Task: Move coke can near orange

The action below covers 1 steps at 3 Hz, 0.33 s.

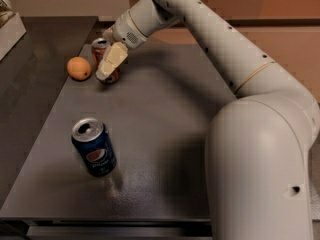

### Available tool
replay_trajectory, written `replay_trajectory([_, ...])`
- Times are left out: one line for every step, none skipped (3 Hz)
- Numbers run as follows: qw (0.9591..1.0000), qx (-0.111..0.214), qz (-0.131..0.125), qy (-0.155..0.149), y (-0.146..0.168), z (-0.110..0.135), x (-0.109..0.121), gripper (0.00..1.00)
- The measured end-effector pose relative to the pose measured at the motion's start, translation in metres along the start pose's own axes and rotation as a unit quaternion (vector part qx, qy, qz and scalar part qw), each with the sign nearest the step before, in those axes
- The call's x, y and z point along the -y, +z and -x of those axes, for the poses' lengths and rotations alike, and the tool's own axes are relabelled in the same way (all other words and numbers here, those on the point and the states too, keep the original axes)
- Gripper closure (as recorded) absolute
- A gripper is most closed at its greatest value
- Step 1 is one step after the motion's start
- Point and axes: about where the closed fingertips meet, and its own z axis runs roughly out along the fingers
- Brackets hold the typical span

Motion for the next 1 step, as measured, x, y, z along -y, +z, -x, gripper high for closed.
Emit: replay_trajectory([1.0,0.0,0.0,0.0,0.0001,0.0,0.0,0.0])
